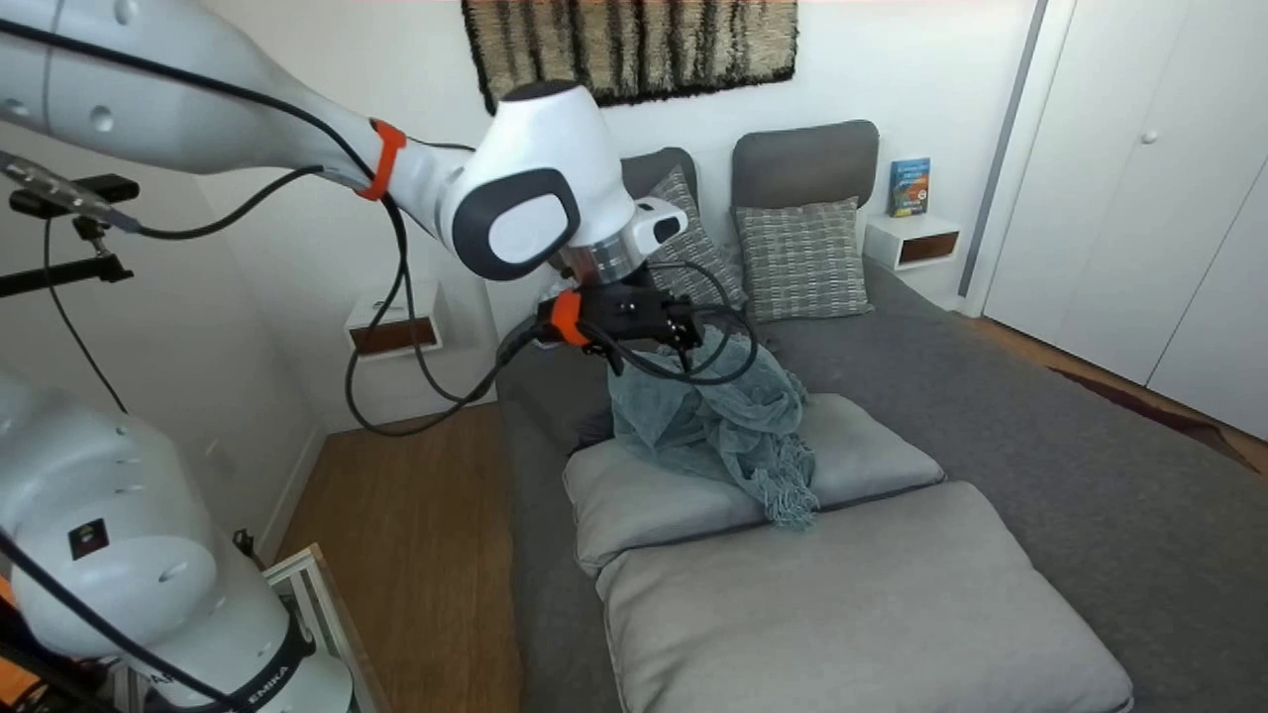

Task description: Move the blanket to the right

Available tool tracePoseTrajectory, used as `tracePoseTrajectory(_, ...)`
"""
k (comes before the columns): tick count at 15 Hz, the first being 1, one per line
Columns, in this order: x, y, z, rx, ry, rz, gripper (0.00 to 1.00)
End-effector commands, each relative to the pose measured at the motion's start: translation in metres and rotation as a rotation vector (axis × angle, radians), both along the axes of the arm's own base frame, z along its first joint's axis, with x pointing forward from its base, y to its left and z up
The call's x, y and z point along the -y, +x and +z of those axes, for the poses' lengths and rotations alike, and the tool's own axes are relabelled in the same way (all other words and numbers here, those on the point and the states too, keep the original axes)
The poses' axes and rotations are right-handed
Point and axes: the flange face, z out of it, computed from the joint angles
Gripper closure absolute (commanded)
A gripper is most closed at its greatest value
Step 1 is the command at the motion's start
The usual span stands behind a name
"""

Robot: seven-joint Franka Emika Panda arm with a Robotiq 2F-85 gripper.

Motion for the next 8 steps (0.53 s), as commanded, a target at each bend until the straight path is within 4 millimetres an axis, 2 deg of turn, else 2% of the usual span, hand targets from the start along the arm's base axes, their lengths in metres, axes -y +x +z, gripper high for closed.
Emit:
tracePoseTrajectory(1, 0.016, 0.027, -0.04, 0.003, 0.027, 0.039, 0.0)
tracePoseTrajectory(8, 0.028, 0.068, -0.109, 0.057, 0.047, 0.2, 0.0)
